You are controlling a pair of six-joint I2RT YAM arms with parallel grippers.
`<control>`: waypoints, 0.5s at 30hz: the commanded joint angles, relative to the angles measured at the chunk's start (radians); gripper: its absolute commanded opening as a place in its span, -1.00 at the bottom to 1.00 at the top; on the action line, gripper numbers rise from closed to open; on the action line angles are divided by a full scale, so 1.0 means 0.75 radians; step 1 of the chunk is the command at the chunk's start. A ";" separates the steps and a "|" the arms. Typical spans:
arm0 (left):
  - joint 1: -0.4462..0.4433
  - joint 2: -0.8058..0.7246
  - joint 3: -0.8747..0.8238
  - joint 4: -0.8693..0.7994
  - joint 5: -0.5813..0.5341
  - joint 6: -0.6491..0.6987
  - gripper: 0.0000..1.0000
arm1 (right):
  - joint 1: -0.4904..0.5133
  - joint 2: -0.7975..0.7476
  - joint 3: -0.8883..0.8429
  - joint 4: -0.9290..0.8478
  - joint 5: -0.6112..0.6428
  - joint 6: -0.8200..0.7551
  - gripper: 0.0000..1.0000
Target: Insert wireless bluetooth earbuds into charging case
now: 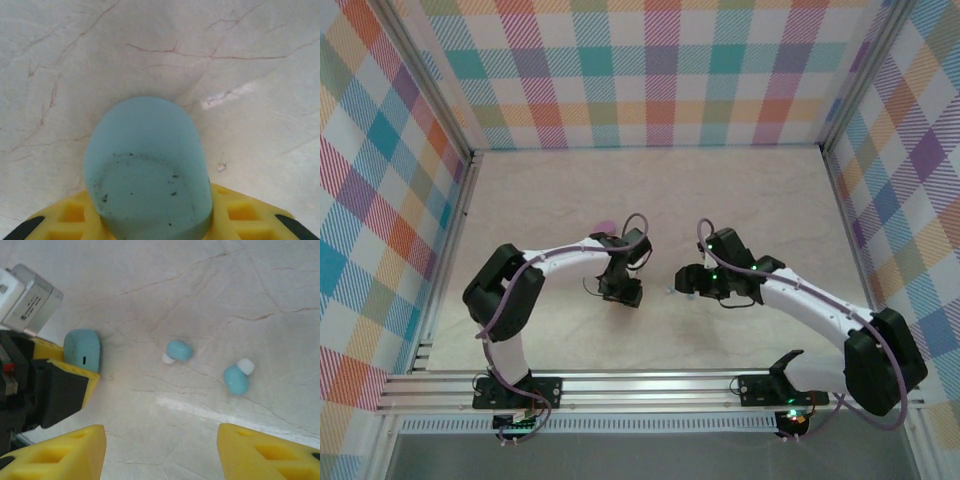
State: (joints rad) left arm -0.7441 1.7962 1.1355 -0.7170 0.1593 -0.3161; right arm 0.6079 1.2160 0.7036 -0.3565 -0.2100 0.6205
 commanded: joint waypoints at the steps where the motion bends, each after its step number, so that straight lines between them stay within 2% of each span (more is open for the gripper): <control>1: 0.097 -0.155 -0.050 0.112 0.336 0.065 -0.33 | -0.001 -0.169 -0.058 0.243 -0.114 -0.183 0.24; 4: 0.194 -0.257 -0.023 0.119 0.636 0.124 -0.33 | 0.001 -0.388 -0.177 0.393 -0.150 -0.597 0.29; 6: 0.237 -0.303 0.032 0.059 0.785 0.200 -0.34 | 0.001 -0.494 -0.234 0.471 -0.241 -0.910 0.43; 9: 0.277 -0.335 0.134 -0.062 0.948 0.311 -0.37 | 0.004 -0.507 -0.181 0.450 -0.329 -1.311 0.54; 12: 0.303 -0.338 0.199 -0.134 1.046 0.317 -0.38 | 0.009 -0.373 -0.039 0.384 -0.337 -1.429 0.56; 15: 0.317 -0.354 0.188 -0.033 1.131 0.174 -0.40 | 0.040 -0.259 -0.055 0.581 -0.413 -1.361 0.59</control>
State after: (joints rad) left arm -0.5205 1.5467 1.2762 -0.7280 0.8612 -0.1463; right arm 0.6197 0.9718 0.6586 -0.0353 -0.4339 -0.2790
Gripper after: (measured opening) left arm 0.377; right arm 0.791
